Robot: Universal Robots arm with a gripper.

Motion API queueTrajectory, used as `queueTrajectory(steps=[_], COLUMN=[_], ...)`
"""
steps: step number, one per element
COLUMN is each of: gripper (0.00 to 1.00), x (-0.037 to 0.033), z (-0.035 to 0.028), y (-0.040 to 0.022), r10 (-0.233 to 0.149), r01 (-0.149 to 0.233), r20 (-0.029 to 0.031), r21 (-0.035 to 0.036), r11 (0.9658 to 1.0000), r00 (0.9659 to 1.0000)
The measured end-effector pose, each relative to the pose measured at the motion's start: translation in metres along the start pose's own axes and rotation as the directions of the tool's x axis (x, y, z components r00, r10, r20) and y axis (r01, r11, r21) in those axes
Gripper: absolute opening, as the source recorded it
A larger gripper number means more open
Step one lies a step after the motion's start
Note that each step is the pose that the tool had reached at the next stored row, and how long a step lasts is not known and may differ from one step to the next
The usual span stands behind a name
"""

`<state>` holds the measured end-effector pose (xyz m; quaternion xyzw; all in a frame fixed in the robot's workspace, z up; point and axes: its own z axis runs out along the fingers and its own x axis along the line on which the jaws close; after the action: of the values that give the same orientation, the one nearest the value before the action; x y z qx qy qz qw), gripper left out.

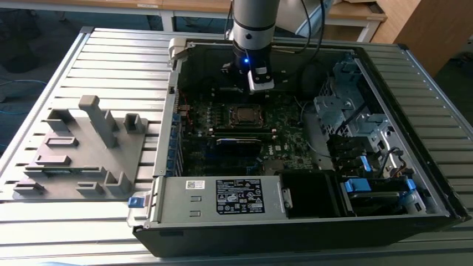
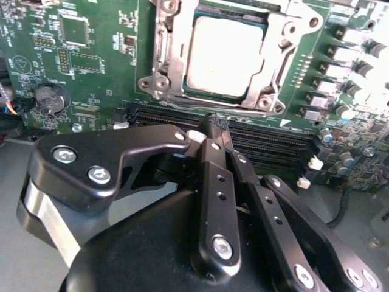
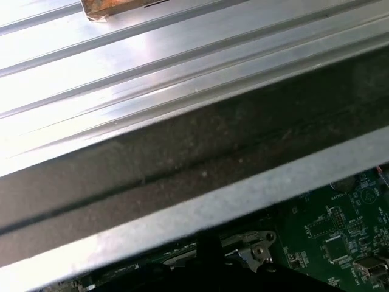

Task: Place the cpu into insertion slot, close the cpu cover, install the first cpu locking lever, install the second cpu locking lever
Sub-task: 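Install the first cpu locking lever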

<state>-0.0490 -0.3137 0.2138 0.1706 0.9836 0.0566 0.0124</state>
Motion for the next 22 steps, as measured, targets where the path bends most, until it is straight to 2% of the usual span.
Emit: queueTrajectory(steps=[14, 22], gripper=[0.11, 0.11], x=[-0.0041, -0.0079], z=[-0.0012, -0.0024], y=[-0.0111, -0.0218], r10=[-0.039, -0.052], r01=[0.039, 0.052], r20=[-0.0045, -0.0059], r21=[-0.0003, -0.0002], r11=[0.9993, 0.9987], r00=[0.9992, 0.9986])
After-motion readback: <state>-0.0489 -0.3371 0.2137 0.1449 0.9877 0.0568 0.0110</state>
